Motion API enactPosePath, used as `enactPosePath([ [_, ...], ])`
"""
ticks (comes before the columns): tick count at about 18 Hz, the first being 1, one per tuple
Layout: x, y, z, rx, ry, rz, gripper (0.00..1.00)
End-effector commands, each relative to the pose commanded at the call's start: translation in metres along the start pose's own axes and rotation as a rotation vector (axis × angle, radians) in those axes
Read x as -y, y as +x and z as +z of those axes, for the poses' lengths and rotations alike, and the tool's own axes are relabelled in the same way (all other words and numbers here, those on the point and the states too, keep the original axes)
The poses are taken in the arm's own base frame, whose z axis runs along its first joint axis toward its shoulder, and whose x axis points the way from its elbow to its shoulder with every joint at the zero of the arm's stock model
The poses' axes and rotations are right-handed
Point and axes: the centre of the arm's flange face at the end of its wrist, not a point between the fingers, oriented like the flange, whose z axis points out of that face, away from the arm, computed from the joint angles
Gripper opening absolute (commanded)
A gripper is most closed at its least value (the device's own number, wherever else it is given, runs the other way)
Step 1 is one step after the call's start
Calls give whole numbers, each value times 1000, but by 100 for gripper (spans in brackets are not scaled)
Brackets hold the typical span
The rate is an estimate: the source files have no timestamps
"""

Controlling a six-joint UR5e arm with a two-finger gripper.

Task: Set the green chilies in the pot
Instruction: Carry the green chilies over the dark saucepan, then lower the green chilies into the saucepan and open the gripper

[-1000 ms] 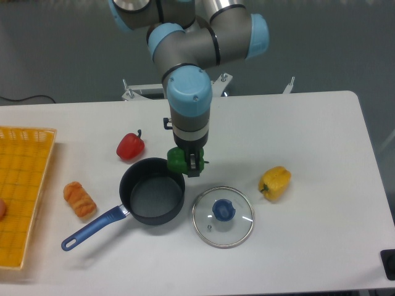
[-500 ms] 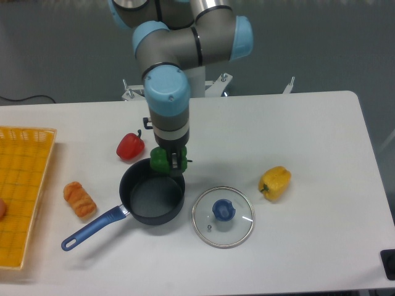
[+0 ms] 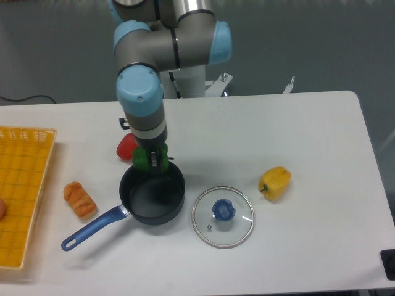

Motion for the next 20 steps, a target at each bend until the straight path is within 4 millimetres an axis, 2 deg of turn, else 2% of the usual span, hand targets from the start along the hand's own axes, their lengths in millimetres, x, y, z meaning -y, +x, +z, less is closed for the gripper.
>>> enactPosePath([
  [9, 4, -25, 16, 28, -18, -2, 50],
  [13, 4, -37, 30, 38, -21, -5, 50],
  [20, 6, -44, 43, 41, -20, -11, 52],
])
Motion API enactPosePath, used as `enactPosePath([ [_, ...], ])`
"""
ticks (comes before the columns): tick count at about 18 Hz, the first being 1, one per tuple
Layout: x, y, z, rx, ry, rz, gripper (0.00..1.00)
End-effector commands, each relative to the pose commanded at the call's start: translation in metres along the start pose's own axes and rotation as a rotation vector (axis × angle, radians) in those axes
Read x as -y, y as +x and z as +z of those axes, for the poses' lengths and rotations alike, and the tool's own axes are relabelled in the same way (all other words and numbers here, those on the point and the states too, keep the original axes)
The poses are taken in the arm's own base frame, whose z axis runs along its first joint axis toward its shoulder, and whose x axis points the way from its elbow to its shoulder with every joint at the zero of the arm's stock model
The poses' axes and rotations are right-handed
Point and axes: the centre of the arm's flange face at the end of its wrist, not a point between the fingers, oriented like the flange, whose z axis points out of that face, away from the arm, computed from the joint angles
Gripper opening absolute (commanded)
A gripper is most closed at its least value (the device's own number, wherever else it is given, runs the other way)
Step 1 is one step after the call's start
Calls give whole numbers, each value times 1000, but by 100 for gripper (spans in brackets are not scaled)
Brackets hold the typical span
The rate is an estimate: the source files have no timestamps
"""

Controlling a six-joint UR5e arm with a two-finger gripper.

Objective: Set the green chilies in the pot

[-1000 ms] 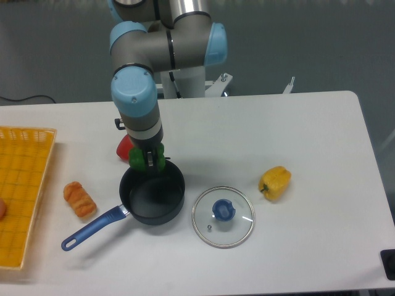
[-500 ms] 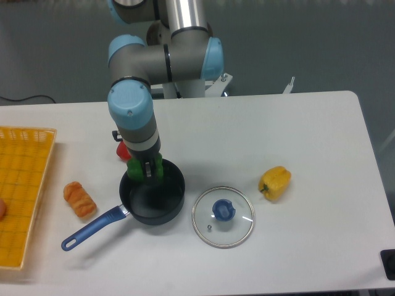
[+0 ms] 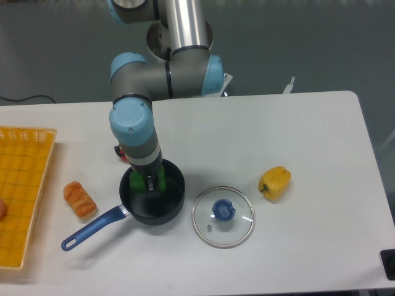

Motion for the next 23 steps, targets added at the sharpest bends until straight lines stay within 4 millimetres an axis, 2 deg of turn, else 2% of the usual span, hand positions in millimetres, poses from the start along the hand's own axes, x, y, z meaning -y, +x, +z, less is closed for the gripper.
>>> enactPosePath([
  [4, -2, -1, 7, -11, -22, 0, 54],
  [7, -1, -1, 11, -17, -29, 4, 65],
  [9, -1, -2, 11, -15, -27, 13, 99],
  [15, -1, -1, 7, -10, -28, -15, 100],
  [19, 8, -4, -5, 16, -22, -83, 100],
  [23, 8, -5, -15, 37, -15, -87, 100],
])
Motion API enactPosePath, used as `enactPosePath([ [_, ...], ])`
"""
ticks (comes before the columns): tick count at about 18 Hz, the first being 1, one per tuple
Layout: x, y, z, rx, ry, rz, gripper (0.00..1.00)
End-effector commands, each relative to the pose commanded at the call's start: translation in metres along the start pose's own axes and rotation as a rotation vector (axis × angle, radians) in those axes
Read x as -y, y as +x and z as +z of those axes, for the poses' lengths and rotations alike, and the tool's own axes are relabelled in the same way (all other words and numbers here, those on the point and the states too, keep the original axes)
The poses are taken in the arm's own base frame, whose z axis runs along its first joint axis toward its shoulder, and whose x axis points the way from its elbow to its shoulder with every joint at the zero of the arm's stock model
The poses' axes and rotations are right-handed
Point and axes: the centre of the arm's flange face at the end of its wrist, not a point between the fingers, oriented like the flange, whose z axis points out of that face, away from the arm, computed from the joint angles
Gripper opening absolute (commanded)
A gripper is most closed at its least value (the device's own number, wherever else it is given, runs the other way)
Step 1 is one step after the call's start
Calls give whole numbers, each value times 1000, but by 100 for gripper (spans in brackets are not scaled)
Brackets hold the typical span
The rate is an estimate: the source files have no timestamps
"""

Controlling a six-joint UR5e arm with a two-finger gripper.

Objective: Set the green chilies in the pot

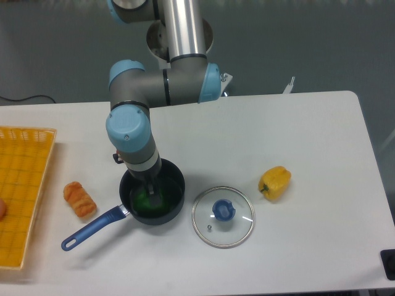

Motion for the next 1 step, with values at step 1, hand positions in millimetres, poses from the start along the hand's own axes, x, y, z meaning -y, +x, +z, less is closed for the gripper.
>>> enactPosePath([
  [1, 0, 0, -3, 4, 2, 0, 100],
])
